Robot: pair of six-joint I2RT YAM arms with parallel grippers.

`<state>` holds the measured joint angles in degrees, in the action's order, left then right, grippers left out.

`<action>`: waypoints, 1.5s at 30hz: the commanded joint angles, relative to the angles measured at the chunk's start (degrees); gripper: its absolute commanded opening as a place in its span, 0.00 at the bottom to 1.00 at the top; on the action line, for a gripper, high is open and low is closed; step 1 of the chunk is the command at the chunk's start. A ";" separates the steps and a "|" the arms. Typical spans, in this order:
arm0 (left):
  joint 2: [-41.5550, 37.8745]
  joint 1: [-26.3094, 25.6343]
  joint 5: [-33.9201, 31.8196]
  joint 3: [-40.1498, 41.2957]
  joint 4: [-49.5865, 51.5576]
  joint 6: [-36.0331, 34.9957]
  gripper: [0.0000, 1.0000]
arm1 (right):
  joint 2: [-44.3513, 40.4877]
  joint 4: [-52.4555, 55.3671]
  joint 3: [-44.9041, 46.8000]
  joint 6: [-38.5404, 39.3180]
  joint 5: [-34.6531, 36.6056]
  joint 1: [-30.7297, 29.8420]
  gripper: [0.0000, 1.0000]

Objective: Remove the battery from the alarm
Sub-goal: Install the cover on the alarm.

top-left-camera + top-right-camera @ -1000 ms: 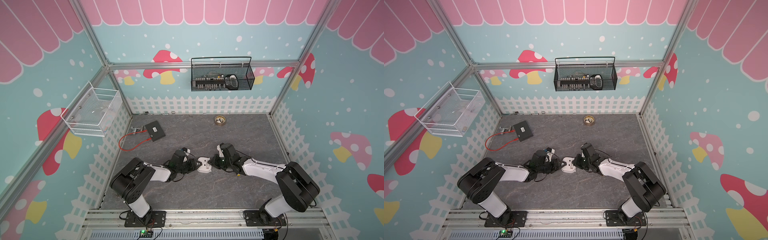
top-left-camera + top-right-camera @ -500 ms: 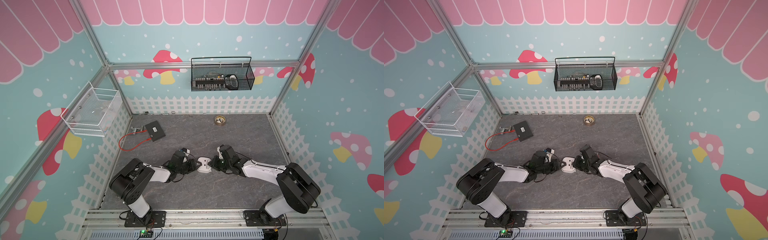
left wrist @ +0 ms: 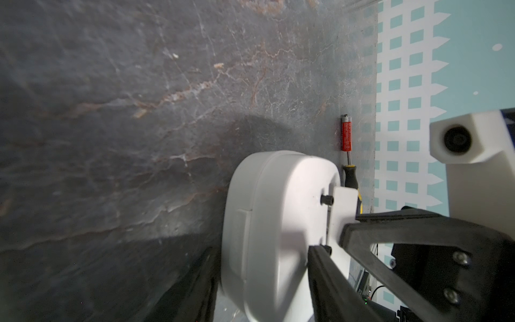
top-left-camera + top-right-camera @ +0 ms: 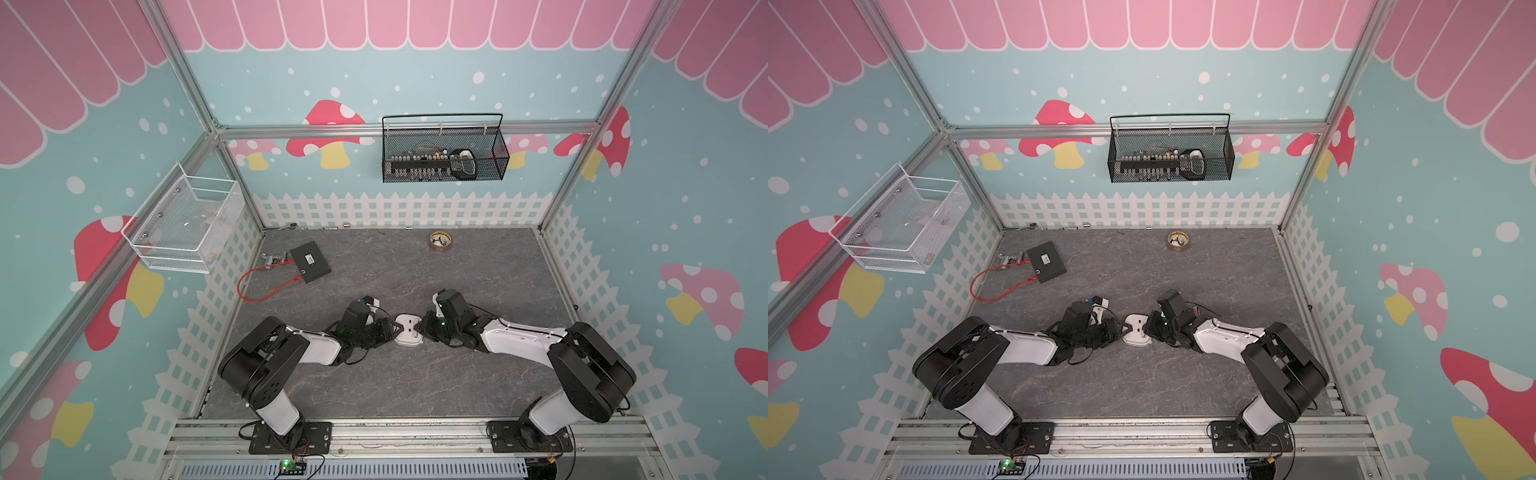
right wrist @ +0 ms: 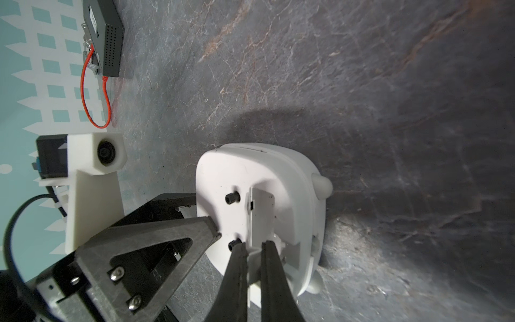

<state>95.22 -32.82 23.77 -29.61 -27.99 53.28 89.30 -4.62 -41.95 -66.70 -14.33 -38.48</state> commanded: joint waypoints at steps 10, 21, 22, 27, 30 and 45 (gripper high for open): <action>-0.31 -0.47 -1.46 1.55 3.38 0.19 0.55 | 1.98 0.69 -1.29 0.79 0.45 -0.90 0.15; -0.83 -0.42 -2.06 1.56 3.82 -0.10 0.55 | 0.13 4.90 -2.49 1.31 2.07 -0.90 0.34; -0.83 -0.49 -2.10 1.54 3.94 -0.10 0.55 | -0.14 5.48 -2.67 1.97 2.32 -0.90 0.34; -1.44 -0.42 -2.61 1.44 4.43 -0.41 0.54 | -1.40 8.75 -4.10 3.80 3.83 -0.73 0.37; -1.46 -0.48 -2.59 1.39 4.52 -0.45 0.54 | -1.96 10.36 -4.66 4.06 4.65 -0.58 0.37; -1.26 -0.46 -2.32 1.04 4.28 -0.72 0.54 | -5.21 15.14 -4.81 5.36 8.10 -0.24 0.26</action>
<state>94.17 -33.08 22.48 -29.47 -26.35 53.32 85.03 8.75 -45.84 -62.41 -7.84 -38.68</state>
